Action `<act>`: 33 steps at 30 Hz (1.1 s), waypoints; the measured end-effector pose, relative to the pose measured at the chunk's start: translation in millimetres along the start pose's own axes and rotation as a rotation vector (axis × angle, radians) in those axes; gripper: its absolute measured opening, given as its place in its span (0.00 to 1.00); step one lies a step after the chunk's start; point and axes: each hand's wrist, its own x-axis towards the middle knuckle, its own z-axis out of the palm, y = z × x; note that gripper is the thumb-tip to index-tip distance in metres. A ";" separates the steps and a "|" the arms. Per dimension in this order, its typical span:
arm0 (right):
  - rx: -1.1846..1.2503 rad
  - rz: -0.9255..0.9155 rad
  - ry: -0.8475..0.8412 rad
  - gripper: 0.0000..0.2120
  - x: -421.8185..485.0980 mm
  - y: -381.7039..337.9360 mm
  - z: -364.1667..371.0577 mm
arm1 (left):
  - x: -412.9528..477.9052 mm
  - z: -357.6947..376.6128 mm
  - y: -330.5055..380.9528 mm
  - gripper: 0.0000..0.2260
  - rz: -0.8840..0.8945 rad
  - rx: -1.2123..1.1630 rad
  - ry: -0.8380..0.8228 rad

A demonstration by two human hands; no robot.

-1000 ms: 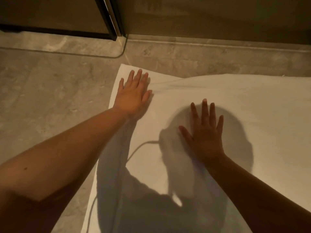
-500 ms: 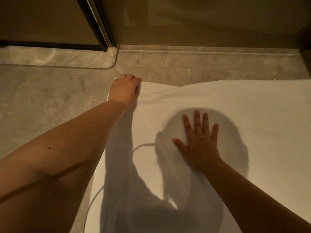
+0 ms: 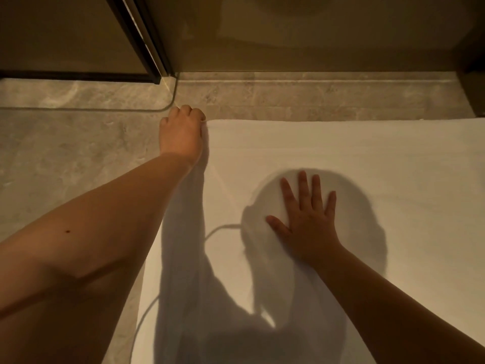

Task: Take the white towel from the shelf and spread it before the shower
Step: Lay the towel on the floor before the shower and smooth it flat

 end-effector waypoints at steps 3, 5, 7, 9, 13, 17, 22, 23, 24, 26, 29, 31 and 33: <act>0.008 -0.006 0.007 0.38 0.1 -0.8 -0.6 | -8.4 2.8 13.6 0.18 -0.027 -0.078 0.033; 0.018 -0.007 0.015 0.38 -0.4 -0.9 -1.0 | -24.9 5.0 29.0 0.21 0.036 -0.134 -0.003; 0.017 -0.002 0.016 0.38 -1.0 -1.1 -1.3 | -55.2 12.8 47.8 0.25 0.091 -0.128 -0.110; 0.009 0.004 0.004 0.38 -1.4 -1.4 -1.6 | -91.3 22.1 63.5 0.29 0.045 -0.107 -0.241; 0.131 -0.017 0.011 0.37 -2.7 -2.0 -9.7 | -125.5 33.1 64.7 0.31 -0.034 -0.037 -0.336; 0.503 0.093 0.284 0.31 -30.8 12.5 -18.0 | -116.1 34.3 56.7 0.30 -0.002 -0.048 -0.313; 0.330 0.348 0.284 0.32 -74.9 60.0 -9.5 | -107.3 35.4 44.8 0.31 0.003 -0.042 -0.300; 0.303 0.394 0.263 0.32 -78.4 69.0 -9.8 | -105.8 35.6 42.1 0.30 0.005 -0.041 -0.300; 0.273 0.435 0.245 0.31 -79.9 76.2 -10.5 | -104.1 35.4 39.2 0.30 0.010 -0.039 -0.301; 0.220 0.491 0.204 0.31 -79.6 85.0 -12.2 | -99.2 34.5 33.6 0.30 0.021 -0.030 -0.311; 0.199 0.525 0.131 0.33 -74.7 87.4 -14.2 | -91.8 32.5 27.2 0.30 0.022 -0.020 -0.322; 0.186 0.527 0.096 0.33 -72.5 87.3 -13.8 | -90.1 31.2 26.3 0.30 0.029 -0.015 -0.325; 0.183 0.523 0.084 0.33 -71.8 87.1 -14.0 | -88.4 29.6 26.3 0.30 0.040 -0.001 -0.341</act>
